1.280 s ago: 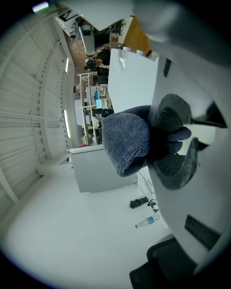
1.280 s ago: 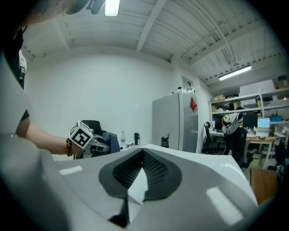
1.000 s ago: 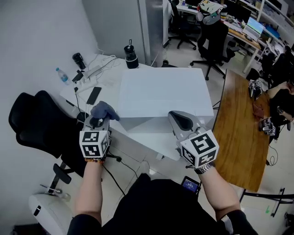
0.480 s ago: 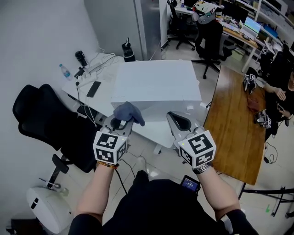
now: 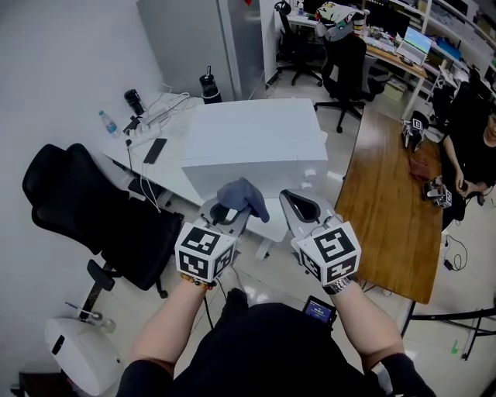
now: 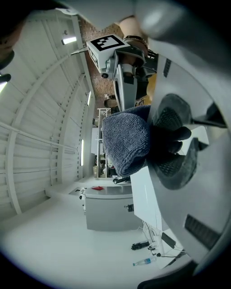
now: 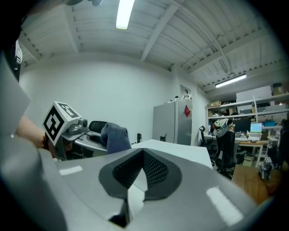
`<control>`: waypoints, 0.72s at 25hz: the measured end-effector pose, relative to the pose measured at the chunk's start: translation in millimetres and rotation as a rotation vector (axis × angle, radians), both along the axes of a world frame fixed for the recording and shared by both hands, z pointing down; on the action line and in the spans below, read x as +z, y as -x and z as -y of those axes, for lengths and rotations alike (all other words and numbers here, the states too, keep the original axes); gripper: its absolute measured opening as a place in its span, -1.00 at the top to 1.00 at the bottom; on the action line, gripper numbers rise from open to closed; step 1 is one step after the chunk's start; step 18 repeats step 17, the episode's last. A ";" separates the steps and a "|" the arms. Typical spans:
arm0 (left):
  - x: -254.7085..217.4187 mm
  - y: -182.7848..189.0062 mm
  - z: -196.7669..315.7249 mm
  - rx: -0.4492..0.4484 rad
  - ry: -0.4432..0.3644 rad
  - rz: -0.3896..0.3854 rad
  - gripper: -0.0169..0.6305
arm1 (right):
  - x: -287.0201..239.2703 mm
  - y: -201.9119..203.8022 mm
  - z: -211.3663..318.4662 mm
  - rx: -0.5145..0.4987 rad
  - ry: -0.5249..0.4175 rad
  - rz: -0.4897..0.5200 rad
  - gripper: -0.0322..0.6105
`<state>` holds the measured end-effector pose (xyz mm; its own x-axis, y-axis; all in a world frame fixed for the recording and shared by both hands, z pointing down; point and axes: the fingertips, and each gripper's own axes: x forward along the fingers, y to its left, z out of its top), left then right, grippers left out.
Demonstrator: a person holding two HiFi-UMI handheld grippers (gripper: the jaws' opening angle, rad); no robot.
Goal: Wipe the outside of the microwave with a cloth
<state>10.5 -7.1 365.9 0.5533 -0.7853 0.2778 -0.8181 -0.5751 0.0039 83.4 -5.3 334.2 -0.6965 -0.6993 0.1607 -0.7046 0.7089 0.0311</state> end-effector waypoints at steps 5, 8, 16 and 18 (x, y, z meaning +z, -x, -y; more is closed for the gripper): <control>2.1 -8.5 -8.2 0.019 0.007 0.007 0.64 | -0.2 -0.4 -7.2 0.003 -0.002 0.002 0.90; 3.7 -10.7 -11.8 0.026 0.010 0.005 0.64 | 0.7 1.1 -11.1 0.004 -0.005 0.002 0.90; 3.3 -11.4 -15.6 0.037 0.012 0.001 0.64 | -0.2 3.7 -14.2 0.011 -0.008 0.000 0.90; 2.4 -11.5 -15.9 0.039 0.012 0.000 0.64 | -1.2 3.9 -14.3 0.012 -0.009 0.000 0.90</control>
